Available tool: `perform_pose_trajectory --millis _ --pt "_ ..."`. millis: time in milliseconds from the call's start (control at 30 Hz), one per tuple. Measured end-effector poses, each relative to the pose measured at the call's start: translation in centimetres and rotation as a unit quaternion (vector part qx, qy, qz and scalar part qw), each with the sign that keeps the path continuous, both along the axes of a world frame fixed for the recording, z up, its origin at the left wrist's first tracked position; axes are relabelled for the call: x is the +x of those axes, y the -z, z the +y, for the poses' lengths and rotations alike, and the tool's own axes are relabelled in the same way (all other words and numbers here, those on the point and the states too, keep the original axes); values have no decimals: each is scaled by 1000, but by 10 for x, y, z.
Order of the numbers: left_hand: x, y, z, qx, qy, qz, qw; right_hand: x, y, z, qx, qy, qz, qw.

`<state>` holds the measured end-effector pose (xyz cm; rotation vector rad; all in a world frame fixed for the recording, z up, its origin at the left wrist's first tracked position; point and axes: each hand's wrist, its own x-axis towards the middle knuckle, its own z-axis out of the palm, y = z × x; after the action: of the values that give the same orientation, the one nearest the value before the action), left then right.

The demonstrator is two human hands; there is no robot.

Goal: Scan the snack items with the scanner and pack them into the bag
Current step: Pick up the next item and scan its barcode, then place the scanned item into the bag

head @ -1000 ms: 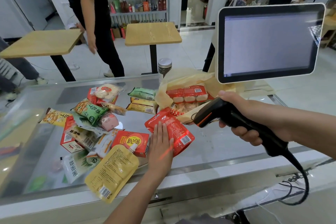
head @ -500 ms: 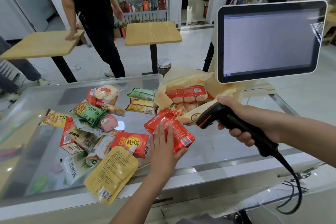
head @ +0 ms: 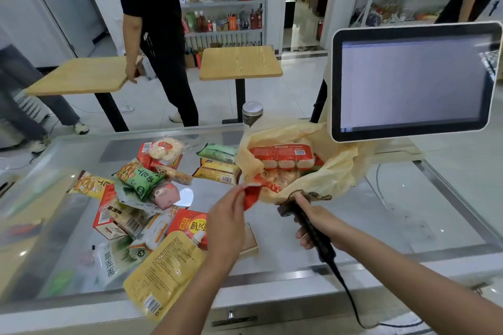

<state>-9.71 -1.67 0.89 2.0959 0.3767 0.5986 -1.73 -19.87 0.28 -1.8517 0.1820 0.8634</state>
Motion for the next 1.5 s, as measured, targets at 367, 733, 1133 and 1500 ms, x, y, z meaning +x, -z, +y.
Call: perform_pose_trajectory --millis 367,733,1133,1500 --pt "0 -70 8 -621 7 -35 783 22 -30 -4 68 -39 -364 928" --pt "94 -33 8 -86 8 198 976 52 -60 -44 314 189 74 928" --pt "103 -18 15 -214 -77 28 973 97 -50 -20 246 230 20 941" --pt "85 -9 26 -97 -31 -16 995 116 -46 35 132 133 -72 980"
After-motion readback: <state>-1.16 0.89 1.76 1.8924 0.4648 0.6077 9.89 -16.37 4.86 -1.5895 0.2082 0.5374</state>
